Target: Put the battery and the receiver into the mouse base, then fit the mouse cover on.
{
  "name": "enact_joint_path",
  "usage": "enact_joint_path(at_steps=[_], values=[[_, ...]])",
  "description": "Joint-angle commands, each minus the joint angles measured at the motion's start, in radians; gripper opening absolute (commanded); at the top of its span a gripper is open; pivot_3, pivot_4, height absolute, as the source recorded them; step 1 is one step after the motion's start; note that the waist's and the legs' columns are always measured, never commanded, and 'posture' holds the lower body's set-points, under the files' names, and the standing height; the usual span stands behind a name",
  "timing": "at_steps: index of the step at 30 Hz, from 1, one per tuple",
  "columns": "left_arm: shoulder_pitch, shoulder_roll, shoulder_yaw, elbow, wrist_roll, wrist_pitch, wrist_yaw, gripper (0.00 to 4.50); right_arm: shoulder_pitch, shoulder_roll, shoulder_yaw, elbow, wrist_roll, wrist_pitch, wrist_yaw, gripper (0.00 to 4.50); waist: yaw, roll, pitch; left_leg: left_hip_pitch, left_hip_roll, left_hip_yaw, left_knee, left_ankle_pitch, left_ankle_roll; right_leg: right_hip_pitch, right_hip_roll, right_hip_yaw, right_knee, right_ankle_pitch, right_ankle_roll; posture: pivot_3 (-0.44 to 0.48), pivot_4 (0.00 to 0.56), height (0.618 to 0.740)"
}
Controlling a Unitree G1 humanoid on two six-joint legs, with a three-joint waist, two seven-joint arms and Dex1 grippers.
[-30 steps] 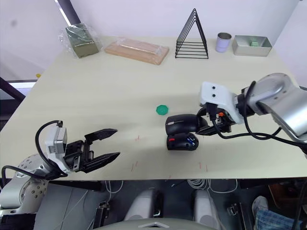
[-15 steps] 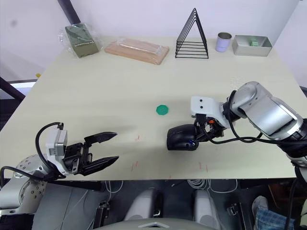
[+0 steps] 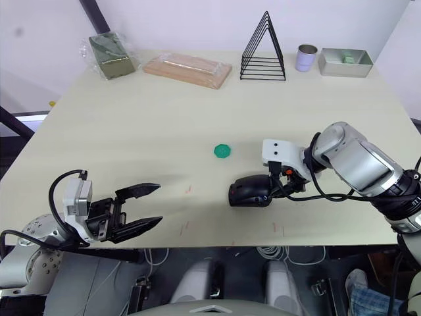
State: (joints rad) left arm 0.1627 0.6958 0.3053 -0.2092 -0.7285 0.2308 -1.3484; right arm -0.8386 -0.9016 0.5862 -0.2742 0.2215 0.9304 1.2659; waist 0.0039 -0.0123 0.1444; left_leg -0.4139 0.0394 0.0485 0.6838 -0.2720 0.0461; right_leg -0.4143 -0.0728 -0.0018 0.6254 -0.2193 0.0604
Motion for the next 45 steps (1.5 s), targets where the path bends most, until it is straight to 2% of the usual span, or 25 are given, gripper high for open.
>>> enact_joint_path(at_steps=[1,45], values=[[0.003,0.009,0.02,-0.009,0.0,-0.019,-0.006,4.5,0.014,0.006,0.0,0.007,-0.022,-0.021,-0.003,2.91,0.001,0.0,0.0,0.0,0.0,0.0,0.0,0.0,0.0,0.0,0.0,0.0,0.0,0.0,0.0,0.0,0.15,0.74],[0.022,0.0,0.013,-0.011,0.009,-0.039,-0.002,4.5,0.045,0.089,0.027,-0.004,-0.061,0.011,-0.021,2.91,-0.014,0.0,0.0,0.0,0.0,0.0,-0.001,0.0,0.0,0.0,0.0,0.0,0.0,0.0,0.0,0.0,0.15,0.74]])
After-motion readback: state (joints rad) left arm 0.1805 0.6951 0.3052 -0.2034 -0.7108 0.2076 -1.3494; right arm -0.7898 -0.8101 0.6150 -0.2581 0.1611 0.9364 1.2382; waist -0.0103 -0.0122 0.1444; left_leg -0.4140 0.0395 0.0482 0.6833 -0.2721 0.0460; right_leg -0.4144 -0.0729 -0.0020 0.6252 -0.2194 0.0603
